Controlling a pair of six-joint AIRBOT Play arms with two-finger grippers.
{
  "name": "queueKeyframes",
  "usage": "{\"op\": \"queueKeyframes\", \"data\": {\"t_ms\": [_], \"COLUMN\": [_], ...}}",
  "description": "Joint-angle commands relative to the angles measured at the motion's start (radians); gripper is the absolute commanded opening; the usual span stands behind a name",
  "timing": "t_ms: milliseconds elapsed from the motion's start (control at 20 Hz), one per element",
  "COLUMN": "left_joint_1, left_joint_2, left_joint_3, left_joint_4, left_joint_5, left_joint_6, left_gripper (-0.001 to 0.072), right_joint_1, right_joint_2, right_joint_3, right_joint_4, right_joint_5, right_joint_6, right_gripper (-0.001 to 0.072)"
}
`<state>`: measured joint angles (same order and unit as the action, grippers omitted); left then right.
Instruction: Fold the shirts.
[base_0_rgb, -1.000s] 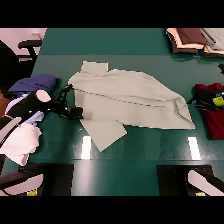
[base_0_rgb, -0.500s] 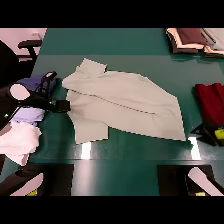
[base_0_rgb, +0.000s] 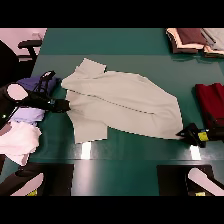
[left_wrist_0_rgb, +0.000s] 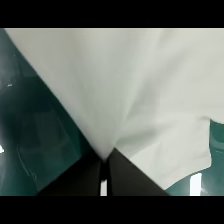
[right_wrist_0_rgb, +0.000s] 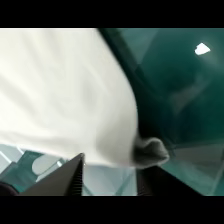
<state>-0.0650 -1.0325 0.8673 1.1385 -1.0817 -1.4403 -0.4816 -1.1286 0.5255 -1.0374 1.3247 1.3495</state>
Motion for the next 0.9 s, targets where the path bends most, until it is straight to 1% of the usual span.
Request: {"op": "queueKeyframes", "data": {"t_ms": [0, 50, 100, 250, 350, 450, 550, 750, 850], "left_joint_1": [0.001, 0.001, 0.001, 0.001, 0.001, 0.001, 0.001, 0.001, 0.001], "left_joint_2": [0.001, 0.001, 0.003, 0.039, 0.095, 0.147, 0.178, 0.183, 0.183], "left_joint_3": [0.001, 0.001, 0.002, 0.047, 0.174, 0.355, 0.598, 1.076, 1.248], "left_joint_4": [-0.002, -0.002, -0.005, -0.014, -0.012, -0.012, -0.010, -0.010, -0.010], "left_joint_5": [-0.008, -0.009, -0.011, -0.024, -0.035, -0.038, -0.042, -0.064, -0.067], "left_joint_6": [0.000, 0.000, 0.000, -0.001, -0.003, -0.003, 0.000, -0.005, -0.048], "left_gripper": [0.0026, 0.0026, 0.0026, 0.0026, 0.0026, 0.0026, 0.0026, 0.0025, 0.0025], "right_joint_1": [0.108, 0.139, 0.166, 0.229, 0.239, 0.239, 0.239, 0.239, 0.226], "right_joint_2": [-0.070, -0.074, -0.071, 0.005, 0.095, 0.180, 0.250, 0.326, 0.332], "right_joint_3": [0.043, 0.062, 0.079, 0.179, 0.314, 0.507, 0.723, 1.122, 1.285], "right_joint_4": [0.054, 0.048, 0.048, 0.048, 0.052, 0.051, 0.050, 0.039, 0.039], "right_joint_5": [-0.123, -0.128, -0.128, -0.107, -0.079, -0.056, -0.057, -0.049, -0.012], "right_joint_6": [0.006, 0.006, 0.006, 0.006, 0.010, 0.027, 0.032, 0.038, 0.044], "right_gripper": [0.0233, 0.0104, 0.0021, 0.0019, 0.0019, 0.0019, 0.0019, 0.0019, 0.0019]}}
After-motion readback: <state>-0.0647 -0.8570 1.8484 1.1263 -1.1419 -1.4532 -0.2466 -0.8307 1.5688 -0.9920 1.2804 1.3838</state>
